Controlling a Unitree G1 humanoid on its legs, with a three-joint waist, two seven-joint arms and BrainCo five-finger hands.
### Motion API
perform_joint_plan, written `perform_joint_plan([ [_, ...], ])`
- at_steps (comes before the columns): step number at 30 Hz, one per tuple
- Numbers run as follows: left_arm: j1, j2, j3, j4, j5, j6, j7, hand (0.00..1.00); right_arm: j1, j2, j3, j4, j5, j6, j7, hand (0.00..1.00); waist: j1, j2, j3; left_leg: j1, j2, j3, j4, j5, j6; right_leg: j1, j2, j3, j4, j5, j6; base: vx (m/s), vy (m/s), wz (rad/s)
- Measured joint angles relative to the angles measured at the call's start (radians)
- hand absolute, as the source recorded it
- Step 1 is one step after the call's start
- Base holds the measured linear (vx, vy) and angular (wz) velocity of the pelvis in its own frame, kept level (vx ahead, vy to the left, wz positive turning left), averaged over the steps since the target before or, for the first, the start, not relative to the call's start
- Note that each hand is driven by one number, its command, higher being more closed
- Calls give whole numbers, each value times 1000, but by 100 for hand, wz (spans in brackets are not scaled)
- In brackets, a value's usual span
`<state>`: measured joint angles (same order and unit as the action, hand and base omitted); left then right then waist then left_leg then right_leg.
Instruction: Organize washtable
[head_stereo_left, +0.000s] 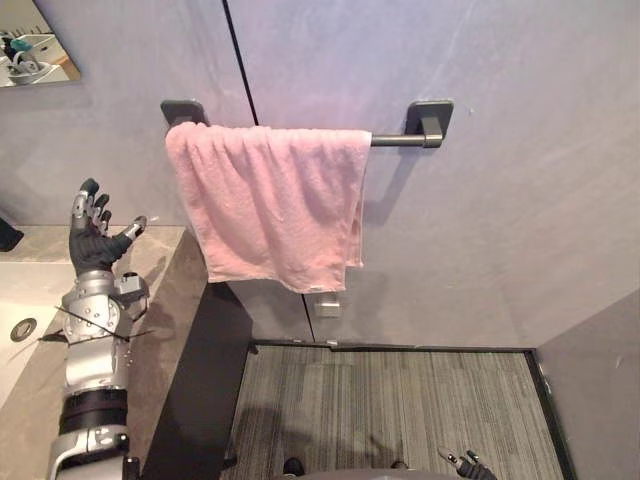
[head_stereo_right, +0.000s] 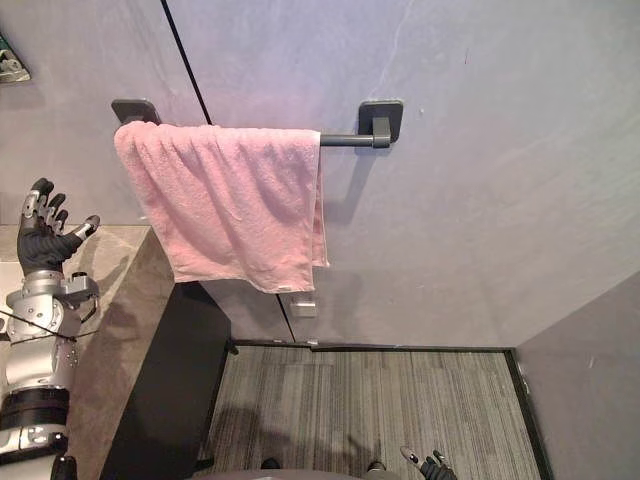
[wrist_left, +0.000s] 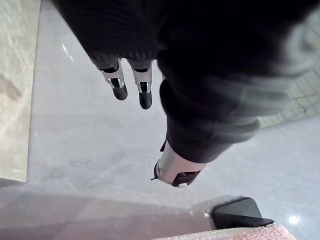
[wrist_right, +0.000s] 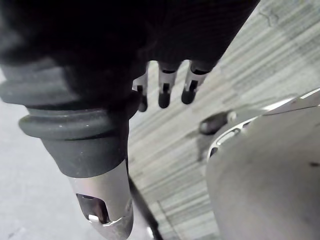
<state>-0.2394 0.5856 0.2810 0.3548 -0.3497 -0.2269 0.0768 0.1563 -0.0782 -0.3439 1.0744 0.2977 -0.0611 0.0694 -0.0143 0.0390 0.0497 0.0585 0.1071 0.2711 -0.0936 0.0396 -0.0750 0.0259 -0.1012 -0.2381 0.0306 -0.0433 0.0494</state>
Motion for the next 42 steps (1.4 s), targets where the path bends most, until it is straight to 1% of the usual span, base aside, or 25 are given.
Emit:
perform_joint_plan([
  [3,-19,29,-28,26,-43,0,-37,0,0,-1,1,-1,-16,0,0,0,0,-1,0,-14,0,4,0,0,0,-19,0,10,0,7,7,-61,10,-10],
  [6,-28,71,-86,51,-125,5,-95,0,4,-2,1,-1,-15,1,0,0,-1,-1,0,-24,-1,6,-1,0,0,-31,0,20,-5,15,8,-48,8,-6],
  [8,-44,98,-129,53,-204,5,-154,0,10,-3,0,-1,-14,2,2,0,-2,-2,1,-28,-3,9,-1,0,0,-31,0,23,-20,23,9,-8,3,-2],
  [11,-67,131,-175,64,-251,6,-207,0,7,-5,0,-1,-14,2,4,0,-3,-2,1,-29,-3,9,-1,0,0,-29,0,23,-26,23,9,0,0,0],
  [15,-72,181,-245,71,-289,15,-253,0,4,-7,-1,-1,-13,2,22,0,-13,-1,2,-29,-4,10,-1,0,0,-26,2,23,-35,24,8,43,-12,-2],
  [16,-72,187,-252,71,-293,17,-259,0,4,-7,-1,-1,-13,2,23,0,-15,-1,2,-29,-4,10,-1,0,0,-26,2,24,-35,24,7,0,0,0],
  [18,-74,208,-272,81,-335,24,-298,0,4,-7,0,0,-13,2,29,0,-26,-2,3,-25,-4,11,-1,0,0,-23,2,25,-37,24,7,30,-11,-3],
  [20,-74,221,-283,84,-344,26,-315,0,4,-7,1,1,-13,2,36,0,-27,-2,3,-22,-4,16,-1,0,0,-22,2,28,-38,25,6,3,-6,-7],
  [25,-93,224,-321,89,-345,26,-318,0,4,-9,9,1,-13,2,43,0,-26,-4,9,-17,-3,22,-2,0,-1,-19,2,33,-38,28,6,-29,-2,-2],
  [28,-100,226,-326,91,-345,26,-316,0,-2,-10,11,0,-13,2,43,0,-24,-5,20,-36,-3,29,-8,0,-1,-45,2,45,-38,38,11,-70,3,-8],
  [31,-111,254,-376,100,-343,28,-316,0,-3,-9,12,-2,-13,2,43,0,-27,-10,43,-59,-4,35,-8,0,0,-72,2,56,-42,47,11,-49,1,-11],
  [33,-143,254,-398,136,-340,32,-315,0,-5,-10,12,-3,-13,2,42,0,-28,-12,51,-80,-4,39,-8,1,0,-92,3,60,-51,56,11,-17,-8,-11],
  [38,-172,248,-407,179,-298,48,-308,0,-27,-10,12,-4,-13,2,41,0,-35,-20,89,-89,-4,62,-2,0,-1,-107,7,82,-65,63,9,53,-19,-13],
  [42,-184,218,-407,225,-238,50,-266,0,-45,-10,12,-7,-13,0,38,0,-32,-20,90,-92,-3,76,-1,0,-1,-115,9,93,-67,65,5,70,-33,-9],
])
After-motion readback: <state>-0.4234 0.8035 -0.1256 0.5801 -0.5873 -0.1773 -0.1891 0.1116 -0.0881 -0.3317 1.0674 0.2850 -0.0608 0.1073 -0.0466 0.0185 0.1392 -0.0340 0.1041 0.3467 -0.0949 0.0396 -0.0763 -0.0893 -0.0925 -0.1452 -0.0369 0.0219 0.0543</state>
